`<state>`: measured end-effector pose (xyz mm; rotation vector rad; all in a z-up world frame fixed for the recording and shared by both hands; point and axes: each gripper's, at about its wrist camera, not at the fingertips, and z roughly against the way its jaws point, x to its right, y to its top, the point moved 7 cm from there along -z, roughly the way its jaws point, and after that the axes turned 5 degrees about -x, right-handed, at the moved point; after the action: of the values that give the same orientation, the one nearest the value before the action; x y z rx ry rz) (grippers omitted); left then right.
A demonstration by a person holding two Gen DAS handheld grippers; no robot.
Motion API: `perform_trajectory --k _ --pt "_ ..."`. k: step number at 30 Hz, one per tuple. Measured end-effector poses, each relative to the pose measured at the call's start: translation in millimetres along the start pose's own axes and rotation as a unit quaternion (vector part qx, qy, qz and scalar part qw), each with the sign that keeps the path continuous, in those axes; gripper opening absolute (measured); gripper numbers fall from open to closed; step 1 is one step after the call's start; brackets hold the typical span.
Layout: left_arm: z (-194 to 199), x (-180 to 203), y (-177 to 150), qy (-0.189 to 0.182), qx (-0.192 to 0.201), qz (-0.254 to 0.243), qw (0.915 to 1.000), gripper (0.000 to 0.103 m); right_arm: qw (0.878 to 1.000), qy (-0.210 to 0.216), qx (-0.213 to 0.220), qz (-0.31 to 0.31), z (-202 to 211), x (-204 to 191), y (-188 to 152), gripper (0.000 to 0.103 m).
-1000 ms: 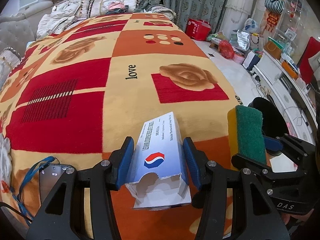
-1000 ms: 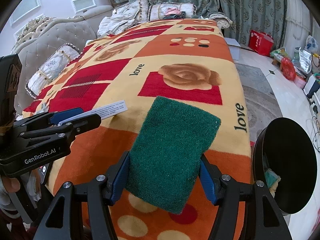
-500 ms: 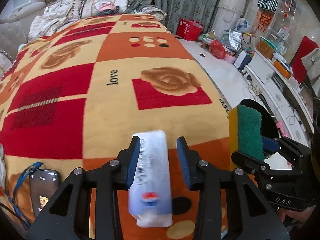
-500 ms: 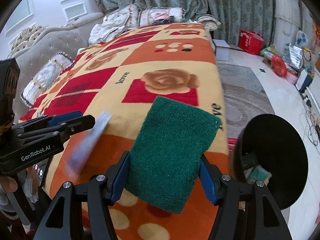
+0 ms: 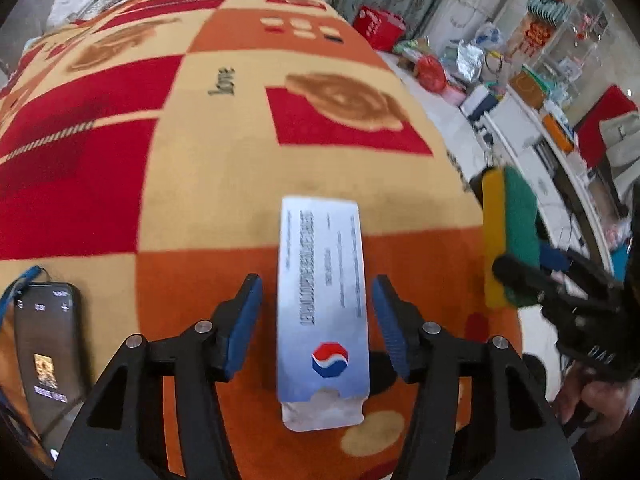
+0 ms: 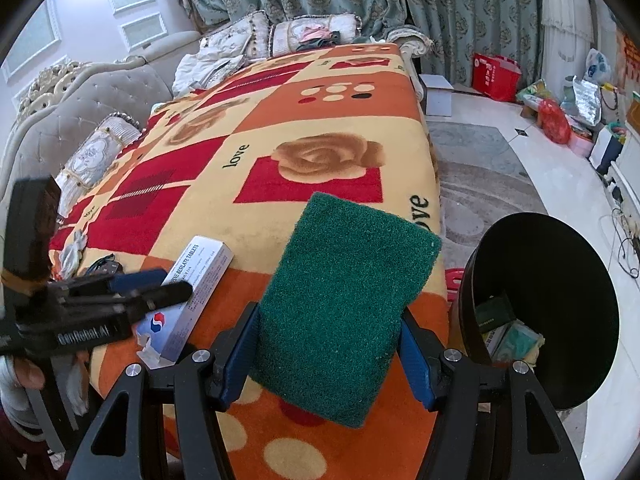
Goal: Collect trash
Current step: 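Hold the medicine box and sponge while moving both tools toward the bin, then open both tools over the black bin to drop box and sponge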
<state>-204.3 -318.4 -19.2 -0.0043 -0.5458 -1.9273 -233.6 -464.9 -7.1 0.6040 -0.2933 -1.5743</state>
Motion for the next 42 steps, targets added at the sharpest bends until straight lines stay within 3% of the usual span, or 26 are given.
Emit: perform_trajectory --k 7,8,9,22,37,42 --pt "-8.2 7.9 4.7 0.034 0.020 -0.020 0.9990 0.055 1.000 0.001 -0.005 -0.001 -2.3 -0.1 -2.0 0.062" --pt "-8.7 7.3 6.0 0.039 0.022 -0.021 0.9988 0.044 1.000 0.001 -0.004 -0.002 -2.0 0.2 -2.0 0.062" --pt "-8.6 7.0 6.2 0.046 0.023 -0.023 0.9984 0.044 1.000 0.001 -0.004 -0.002 -1.6 0.5 -1.9 0.062" --pt "12.3 32.0 21.8 0.017 0.036 -0.035 0.9986 0.044 1.000 -0.009 0.011 -0.011 10.9 13.3 -0.9 0.062" --pt "24.7 123.1 64.0 -0.008 0.065 -0.110 0.9917 0.044 0.996 -0.057 0.044 -0.061 51.9 79.0 -4.8 0.063" --pt "15.3 153.5 79.1 -0.042 0.060 -0.119 0.9902 0.044 0.993 -0.076 0.049 -0.081 58.9 106.7 -8.0 0.062"
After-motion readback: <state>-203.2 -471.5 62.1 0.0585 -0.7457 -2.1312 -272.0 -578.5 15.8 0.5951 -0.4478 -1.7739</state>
